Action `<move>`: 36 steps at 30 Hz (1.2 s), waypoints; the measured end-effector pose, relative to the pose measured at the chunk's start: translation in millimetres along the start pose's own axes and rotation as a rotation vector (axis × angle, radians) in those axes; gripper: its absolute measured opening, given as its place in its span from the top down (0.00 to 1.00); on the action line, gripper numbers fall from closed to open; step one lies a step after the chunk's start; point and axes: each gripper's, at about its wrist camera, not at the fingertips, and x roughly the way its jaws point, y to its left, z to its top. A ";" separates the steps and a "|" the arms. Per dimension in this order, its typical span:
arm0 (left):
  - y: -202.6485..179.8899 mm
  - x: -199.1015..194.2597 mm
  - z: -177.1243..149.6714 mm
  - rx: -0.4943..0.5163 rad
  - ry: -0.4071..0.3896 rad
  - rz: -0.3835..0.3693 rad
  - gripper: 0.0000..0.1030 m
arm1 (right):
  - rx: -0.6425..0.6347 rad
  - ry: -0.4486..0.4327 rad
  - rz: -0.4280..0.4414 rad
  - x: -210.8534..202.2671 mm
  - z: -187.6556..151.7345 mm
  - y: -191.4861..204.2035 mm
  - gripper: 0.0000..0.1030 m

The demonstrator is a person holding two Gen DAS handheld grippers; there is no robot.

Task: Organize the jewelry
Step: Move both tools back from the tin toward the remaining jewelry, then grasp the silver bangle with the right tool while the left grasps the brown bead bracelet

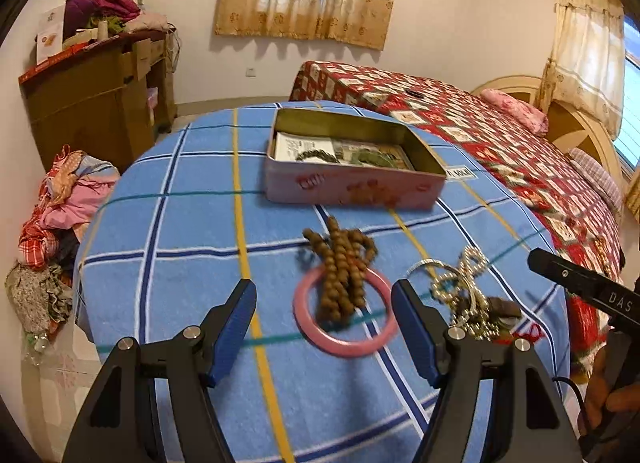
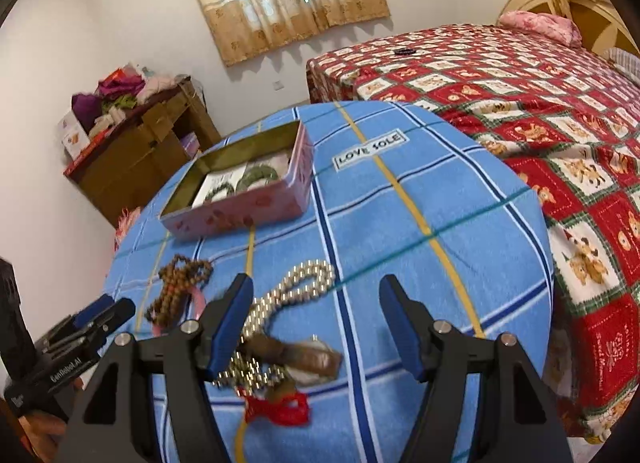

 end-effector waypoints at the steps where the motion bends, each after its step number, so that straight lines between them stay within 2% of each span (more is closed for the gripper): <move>1: -2.0 -0.1 -1.6 0.007 0.003 -0.003 0.32 | -0.011 0.005 0.004 -0.6 -2.6 1.1 0.33; 8: -4.2 1.6 -12.7 0.003 0.020 -0.010 0.32 | -0.079 0.037 0.041 -0.9 -14.0 18.5 0.37; 13: 1.4 -1.6 -12.9 -0.006 0.015 0.000 0.32 | -0.212 0.054 0.077 13.4 -15.8 54.4 0.42; 16: 7.0 -2.6 -12.5 -0.014 0.012 0.002 0.32 | -0.276 0.081 0.067 28.9 -11.7 68.8 0.52; 20: 14.6 -2.2 -11.2 -0.028 0.012 0.002 0.32 | -0.344 0.135 0.030 54.4 -6.2 78.8 0.56; 22: 17.5 -0.6 -10.0 -0.035 0.014 -0.004 0.32 | -0.356 0.166 0.018 63.7 -6.9 79.9 0.59; 26: 19.5 6.2 -5.5 -0.033 0.021 -0.018 0.32 | -0.399 0.210 -0.017 76.8 -10.2 81.0 0.74; 30: 17.4 14.9 -2.9 -0.024 0.038 -0.041 0.32 | -0.413 0.205 -0.027 77.3 -10.3 81.5 0.78; 33: 13.3 21.4 -0.3 -0.013 0.050 -0.059 0.32 | -0.424 0.203 -0.041 79.2 -8.8 81.0 0.86; 36: 8.1 27.6 3.7 0.000 0.054 -0.067 0.32 | -0.358 0.194 0.004 75.5 -4.7 72.2 0.90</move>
